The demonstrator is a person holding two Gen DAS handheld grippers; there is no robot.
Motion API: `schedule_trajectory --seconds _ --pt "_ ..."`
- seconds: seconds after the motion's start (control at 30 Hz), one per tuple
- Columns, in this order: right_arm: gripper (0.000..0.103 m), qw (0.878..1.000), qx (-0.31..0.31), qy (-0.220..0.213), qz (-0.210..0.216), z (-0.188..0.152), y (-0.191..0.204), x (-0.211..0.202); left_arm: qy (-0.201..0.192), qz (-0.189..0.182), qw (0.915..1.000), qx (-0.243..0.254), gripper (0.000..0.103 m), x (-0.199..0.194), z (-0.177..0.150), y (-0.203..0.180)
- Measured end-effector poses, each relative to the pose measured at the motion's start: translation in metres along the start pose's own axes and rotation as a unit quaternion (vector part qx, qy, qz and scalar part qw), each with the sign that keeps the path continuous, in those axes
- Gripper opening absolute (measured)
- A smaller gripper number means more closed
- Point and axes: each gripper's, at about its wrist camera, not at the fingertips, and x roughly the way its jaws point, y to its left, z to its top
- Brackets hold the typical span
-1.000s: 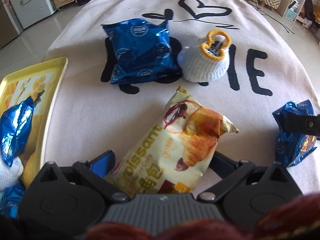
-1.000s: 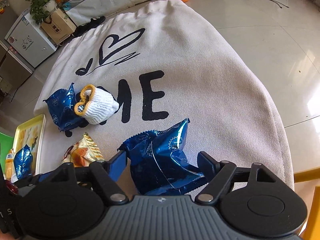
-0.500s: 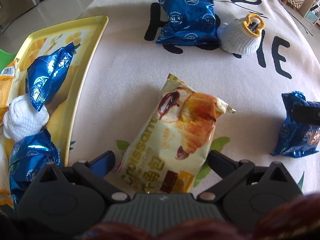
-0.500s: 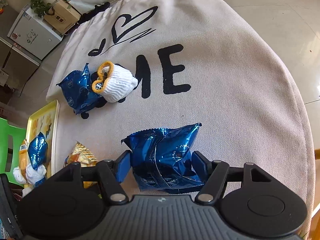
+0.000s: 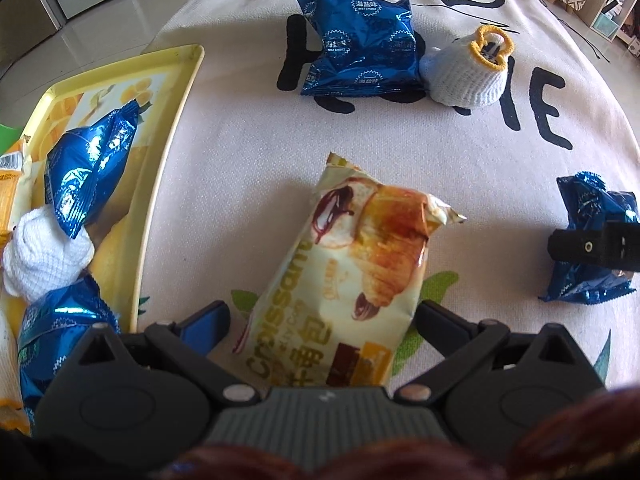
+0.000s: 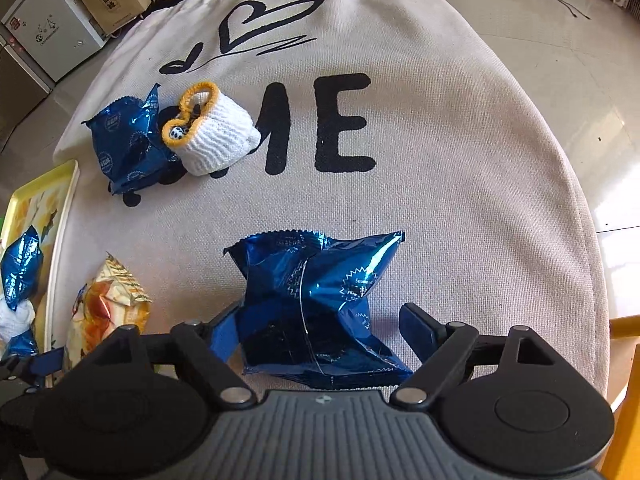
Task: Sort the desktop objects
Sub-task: 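Close the left gripper on the croissant bag while the right gripper closes on the blue bag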
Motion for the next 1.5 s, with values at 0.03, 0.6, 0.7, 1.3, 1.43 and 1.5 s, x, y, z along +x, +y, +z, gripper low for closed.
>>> schedule_trajectory --seconds 0.03,0.6,0.7,1.3,1.43,1.5 --pt "0.086 1.0 -0.003 -0.005 -0.007 -0.001 0.002 0.001 0.001 0.0 1.0 0.001 0.103 0.001 0.005 -0.008" --pt "0.103 0.997 -0.017 -0.002 -0.08 -0.004 0.014 0.017 0.015 0.0 0.9999 0.003 0.103 0.004 0.011 -0.005" --pt "0.103 0.997 -0.021 -0.001 -0.08 -0.004 0.013 0.017 0.012 0.0 0.9999 0.006 0.103 0.004 0.01 -0.004" --pt "0.072 0.997 -0.051 -0.019 -0.061 -0.004 0.012 0.009 0.01 -0.017 0.9982 0.058 0.101 0.003 0.006 -0.01" --pt "0.066 0.998 -0.04 -0.023 -0.04 -0.003 0.013 0.006 -0.002 -0.024 0.9964 0.081 0.088 -0.005 0.001 -0.027" --pt "0.065 0.998 -0.037 -0.027 -0.033 -0.003 0.014 0.004 -0.009 -0.027 0.9956 0.089 0.079 -0.008 0.002 -0.029"
